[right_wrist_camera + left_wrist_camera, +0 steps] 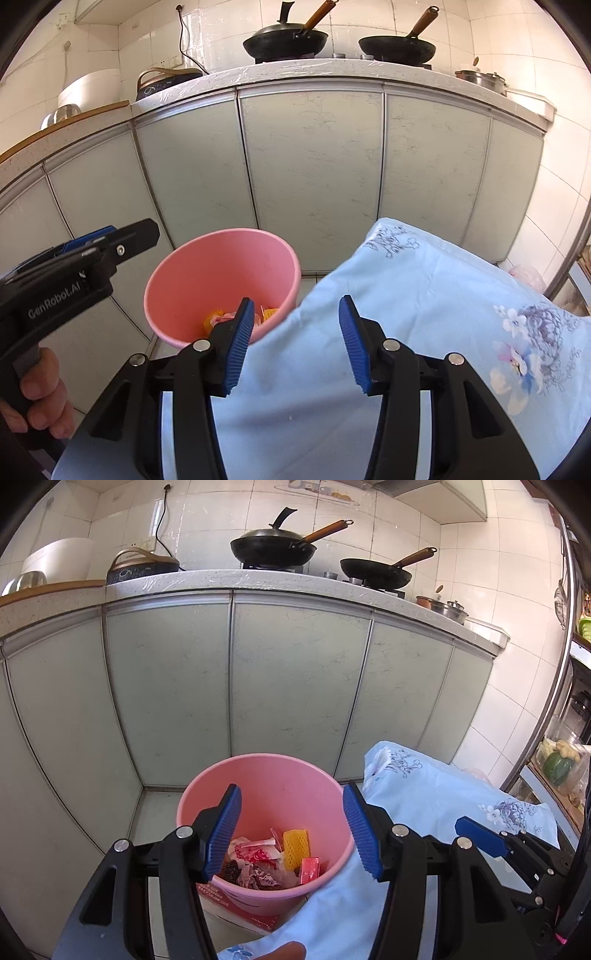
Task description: Collect trash
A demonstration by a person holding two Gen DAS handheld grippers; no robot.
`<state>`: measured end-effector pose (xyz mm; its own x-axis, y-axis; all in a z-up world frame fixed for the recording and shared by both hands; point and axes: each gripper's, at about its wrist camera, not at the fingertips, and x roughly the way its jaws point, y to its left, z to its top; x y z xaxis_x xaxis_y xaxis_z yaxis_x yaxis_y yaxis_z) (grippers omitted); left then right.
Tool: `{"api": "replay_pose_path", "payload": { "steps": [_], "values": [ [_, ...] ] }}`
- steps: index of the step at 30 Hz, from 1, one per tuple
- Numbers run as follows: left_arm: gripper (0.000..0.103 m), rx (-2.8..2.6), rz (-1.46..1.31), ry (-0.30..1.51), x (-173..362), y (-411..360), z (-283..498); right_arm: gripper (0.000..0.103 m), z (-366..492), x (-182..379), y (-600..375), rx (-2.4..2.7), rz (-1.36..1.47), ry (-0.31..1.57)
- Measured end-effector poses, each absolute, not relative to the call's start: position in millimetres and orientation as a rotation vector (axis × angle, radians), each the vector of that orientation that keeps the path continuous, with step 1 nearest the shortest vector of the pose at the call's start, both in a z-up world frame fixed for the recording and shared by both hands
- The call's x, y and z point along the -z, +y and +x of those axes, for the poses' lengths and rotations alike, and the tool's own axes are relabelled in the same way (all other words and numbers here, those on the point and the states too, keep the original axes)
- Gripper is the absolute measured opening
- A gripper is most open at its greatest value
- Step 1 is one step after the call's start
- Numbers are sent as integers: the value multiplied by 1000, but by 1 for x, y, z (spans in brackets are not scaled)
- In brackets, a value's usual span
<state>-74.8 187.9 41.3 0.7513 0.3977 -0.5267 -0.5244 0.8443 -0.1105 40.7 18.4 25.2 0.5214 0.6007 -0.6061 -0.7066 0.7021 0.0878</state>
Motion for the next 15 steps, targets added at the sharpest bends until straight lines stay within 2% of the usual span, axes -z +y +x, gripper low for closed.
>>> {"api": "replay_pose_path", "payload": {
  "steps": [15],
  "values": [
    [56,-486,-231,530,-38,150,-78,48,25,-25,-18,-726,-158,639]
  ]
}}
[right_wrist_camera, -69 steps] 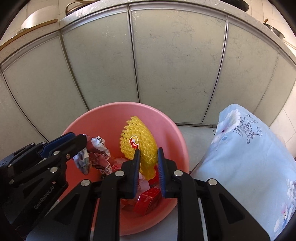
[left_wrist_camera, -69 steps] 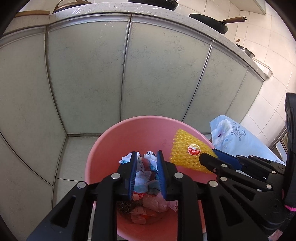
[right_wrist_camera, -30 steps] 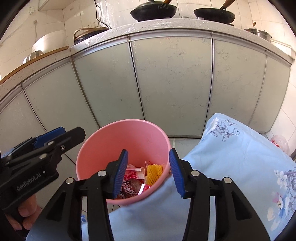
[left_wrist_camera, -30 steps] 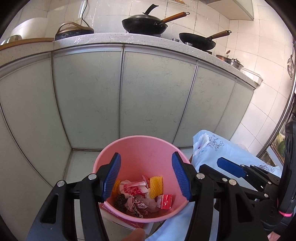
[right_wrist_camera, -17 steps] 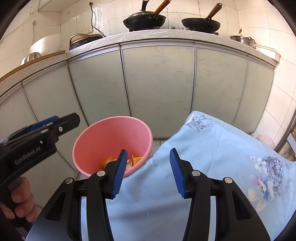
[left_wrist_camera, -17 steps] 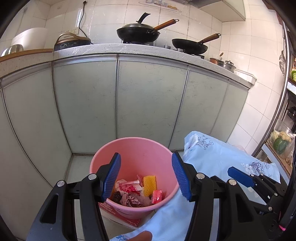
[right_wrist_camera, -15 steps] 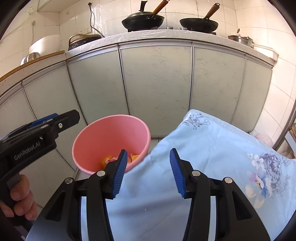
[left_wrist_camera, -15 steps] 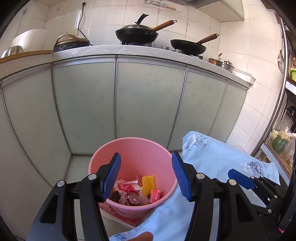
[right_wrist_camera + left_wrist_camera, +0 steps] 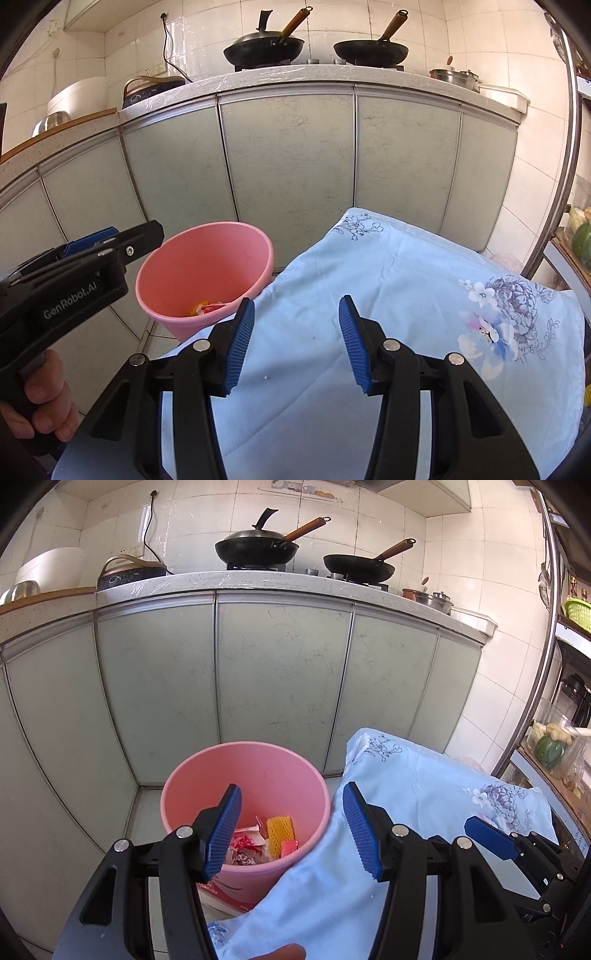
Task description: Collect trash
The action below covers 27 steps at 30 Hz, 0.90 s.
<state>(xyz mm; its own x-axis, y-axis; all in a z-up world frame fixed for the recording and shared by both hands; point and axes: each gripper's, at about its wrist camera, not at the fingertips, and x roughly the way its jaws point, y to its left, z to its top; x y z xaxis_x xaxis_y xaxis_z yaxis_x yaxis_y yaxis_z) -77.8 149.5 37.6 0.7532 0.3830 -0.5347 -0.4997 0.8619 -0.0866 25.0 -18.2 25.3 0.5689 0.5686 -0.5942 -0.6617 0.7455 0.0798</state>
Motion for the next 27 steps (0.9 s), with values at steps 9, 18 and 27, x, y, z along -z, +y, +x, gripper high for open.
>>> {"api": "replay_pose_path", "payload": {
  "steps": [9,18,27],
  "values": [
    [56,-469,-218,539,-36,138,-78,48,24,-27,-29,-704,-147,632],
    [56,-453,-199,540,-39,135,-74,48,26,-26,-34,-691,-138,636],
    [56,-453,-197,540,-39,136,-73,48,26,-26,-33,-690,-139,637]
  ]
}}
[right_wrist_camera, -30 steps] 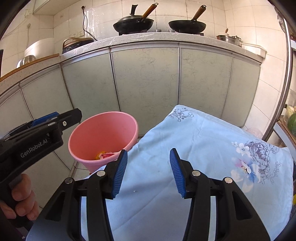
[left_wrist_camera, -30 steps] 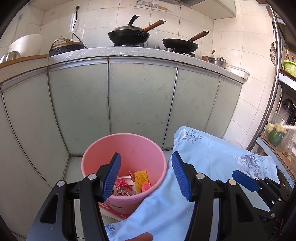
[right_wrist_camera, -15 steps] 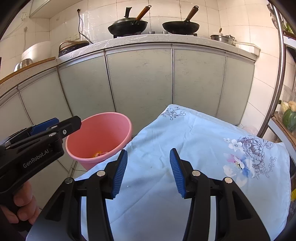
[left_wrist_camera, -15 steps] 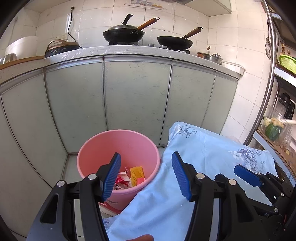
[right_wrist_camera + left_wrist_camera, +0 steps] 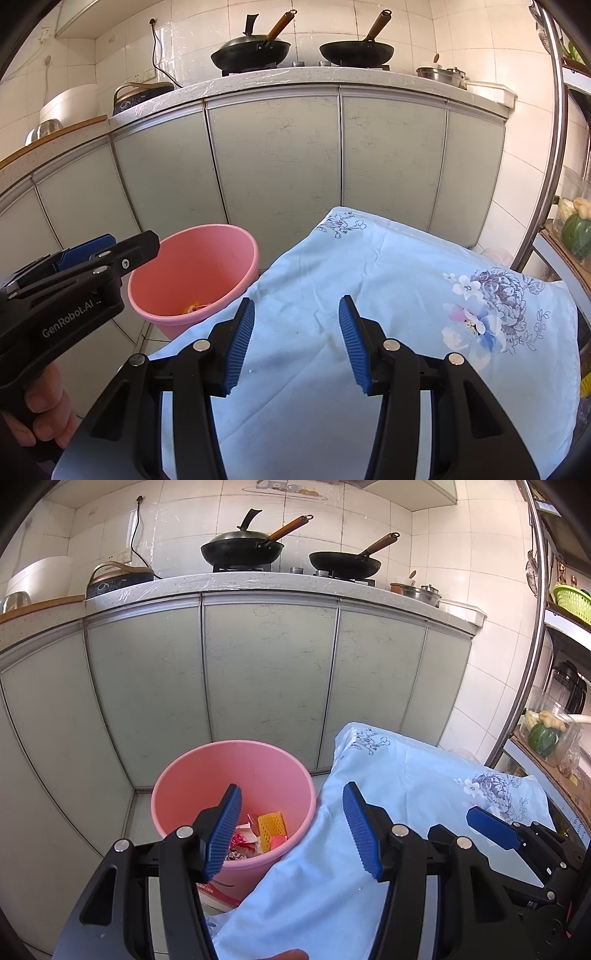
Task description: Collect trash
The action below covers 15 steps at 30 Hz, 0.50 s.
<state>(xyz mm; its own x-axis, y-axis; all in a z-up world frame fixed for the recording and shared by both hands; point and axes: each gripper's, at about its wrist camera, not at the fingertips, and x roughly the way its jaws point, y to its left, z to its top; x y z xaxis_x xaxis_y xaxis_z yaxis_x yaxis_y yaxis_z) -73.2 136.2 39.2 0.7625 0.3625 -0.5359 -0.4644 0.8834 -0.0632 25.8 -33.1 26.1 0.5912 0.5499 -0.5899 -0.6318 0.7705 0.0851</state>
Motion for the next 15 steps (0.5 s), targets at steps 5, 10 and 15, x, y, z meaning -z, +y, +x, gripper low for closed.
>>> {"api": "replay_pose_path", "payload": {
  "steps": [5,10,15],
  "values": [
    [56,-449,-196,542,-39,136,-73,48,26,-27,-33,-688,-137,635],
    [56,-447,-198,543,-39,136,-73,48,26,-27,-33,-689,-138,636],
    [56,-446,-201,544,-39,137,-72,48,26,-27,-33,-689,-138,636]
  ]
}}
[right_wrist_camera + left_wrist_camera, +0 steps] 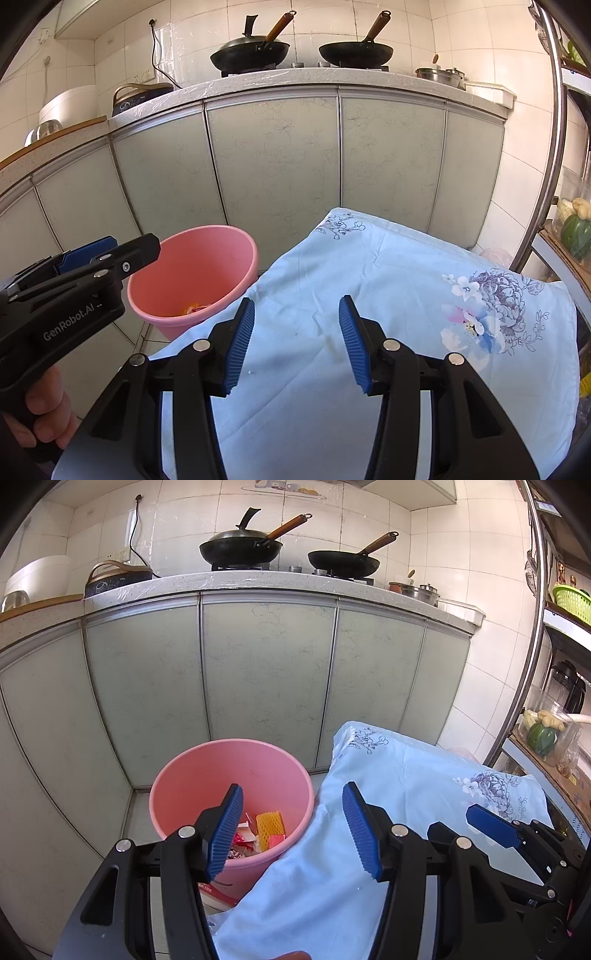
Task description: Collect trash
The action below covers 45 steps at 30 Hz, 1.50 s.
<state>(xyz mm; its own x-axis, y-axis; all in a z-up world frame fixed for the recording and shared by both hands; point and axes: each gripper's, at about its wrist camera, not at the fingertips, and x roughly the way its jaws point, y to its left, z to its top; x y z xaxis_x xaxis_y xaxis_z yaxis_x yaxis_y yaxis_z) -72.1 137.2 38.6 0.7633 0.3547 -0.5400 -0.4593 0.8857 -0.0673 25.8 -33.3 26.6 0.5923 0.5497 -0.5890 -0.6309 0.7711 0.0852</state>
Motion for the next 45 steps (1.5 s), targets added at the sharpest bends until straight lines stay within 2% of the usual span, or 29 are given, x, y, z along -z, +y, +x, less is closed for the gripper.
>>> {"api": "replay_pose_path", "payload": {
  "steps": [45],
  "values": [
    [56,-407,-170,562,-30,129,-64,48,28,-18,-37,-675,-140,644]
  ]
}}
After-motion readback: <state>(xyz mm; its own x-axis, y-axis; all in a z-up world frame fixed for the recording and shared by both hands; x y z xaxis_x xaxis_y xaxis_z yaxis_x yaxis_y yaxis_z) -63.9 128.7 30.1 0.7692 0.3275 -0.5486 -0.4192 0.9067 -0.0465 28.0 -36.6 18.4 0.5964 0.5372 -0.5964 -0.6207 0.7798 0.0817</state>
